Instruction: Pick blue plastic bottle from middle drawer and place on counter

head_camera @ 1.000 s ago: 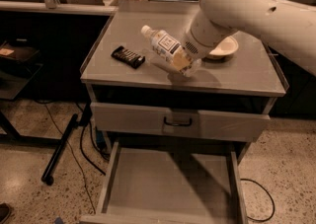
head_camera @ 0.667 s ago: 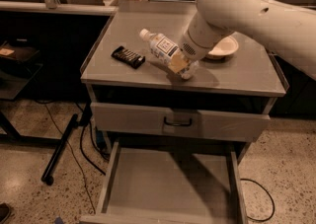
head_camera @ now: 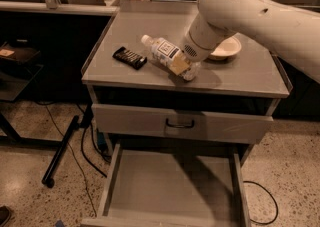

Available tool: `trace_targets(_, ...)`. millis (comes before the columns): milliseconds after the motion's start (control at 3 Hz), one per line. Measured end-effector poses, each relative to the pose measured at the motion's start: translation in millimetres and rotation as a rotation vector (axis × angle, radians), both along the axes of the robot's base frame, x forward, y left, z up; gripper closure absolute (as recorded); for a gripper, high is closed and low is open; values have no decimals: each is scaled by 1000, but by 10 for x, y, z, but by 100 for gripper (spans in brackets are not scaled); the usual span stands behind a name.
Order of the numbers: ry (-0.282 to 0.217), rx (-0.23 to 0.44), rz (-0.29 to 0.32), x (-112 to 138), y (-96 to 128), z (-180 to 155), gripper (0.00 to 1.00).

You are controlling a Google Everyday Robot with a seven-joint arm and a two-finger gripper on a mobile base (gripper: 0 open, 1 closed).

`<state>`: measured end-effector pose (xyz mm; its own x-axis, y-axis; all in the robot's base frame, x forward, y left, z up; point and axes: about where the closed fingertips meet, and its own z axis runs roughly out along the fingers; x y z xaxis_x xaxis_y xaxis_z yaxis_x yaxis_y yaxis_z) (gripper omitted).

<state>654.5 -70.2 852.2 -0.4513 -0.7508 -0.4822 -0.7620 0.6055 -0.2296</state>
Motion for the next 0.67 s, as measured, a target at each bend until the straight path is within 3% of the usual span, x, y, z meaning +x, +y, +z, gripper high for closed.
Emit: trace_targets(667,0,0,0,0,0,0,40)
